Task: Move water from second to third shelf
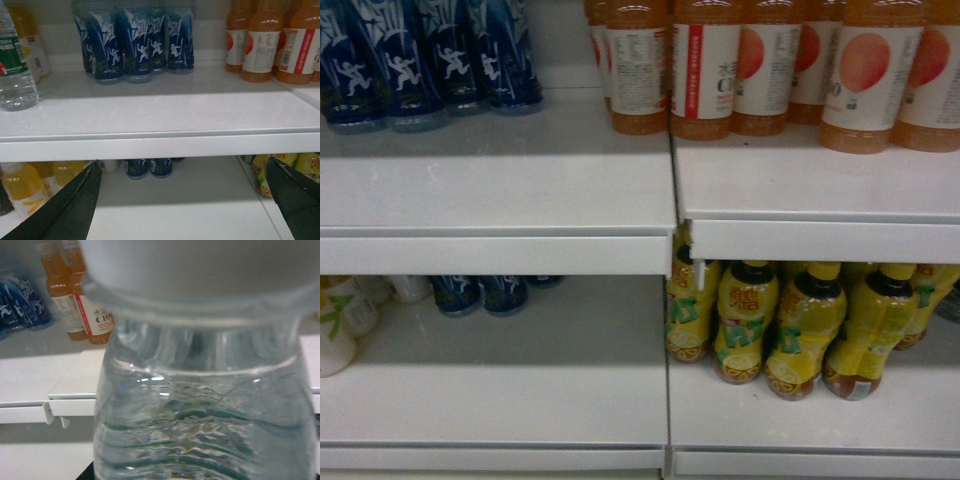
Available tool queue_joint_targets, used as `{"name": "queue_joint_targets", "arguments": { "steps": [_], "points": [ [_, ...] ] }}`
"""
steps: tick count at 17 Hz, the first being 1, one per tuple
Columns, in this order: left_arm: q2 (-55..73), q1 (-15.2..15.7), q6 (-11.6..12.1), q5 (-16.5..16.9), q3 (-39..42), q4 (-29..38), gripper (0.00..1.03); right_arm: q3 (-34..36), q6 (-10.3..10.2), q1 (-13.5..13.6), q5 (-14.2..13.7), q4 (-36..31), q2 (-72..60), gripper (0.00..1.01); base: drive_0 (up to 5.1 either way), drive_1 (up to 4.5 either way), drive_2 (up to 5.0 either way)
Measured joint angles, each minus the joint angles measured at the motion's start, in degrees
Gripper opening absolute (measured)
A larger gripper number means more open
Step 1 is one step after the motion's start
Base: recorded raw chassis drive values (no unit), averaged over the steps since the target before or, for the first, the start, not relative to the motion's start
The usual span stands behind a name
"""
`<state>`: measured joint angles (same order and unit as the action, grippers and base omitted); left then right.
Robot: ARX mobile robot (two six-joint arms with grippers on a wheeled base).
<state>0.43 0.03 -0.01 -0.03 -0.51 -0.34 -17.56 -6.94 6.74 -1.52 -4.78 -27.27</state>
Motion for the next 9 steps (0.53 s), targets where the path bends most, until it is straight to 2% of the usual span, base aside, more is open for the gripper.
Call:
{"name": "queue_joint_targets", "arguments": {
  "steps": [9],
  "points": [
    [0.0, 0.0, 0.0, 0.0, 0.0, 0.0, 0.98, 0.0, 0.0, 0.0, 0.0, 0.0, 0.0, 0.43, -4.7, 2.34, 2.3]
  ]
}}
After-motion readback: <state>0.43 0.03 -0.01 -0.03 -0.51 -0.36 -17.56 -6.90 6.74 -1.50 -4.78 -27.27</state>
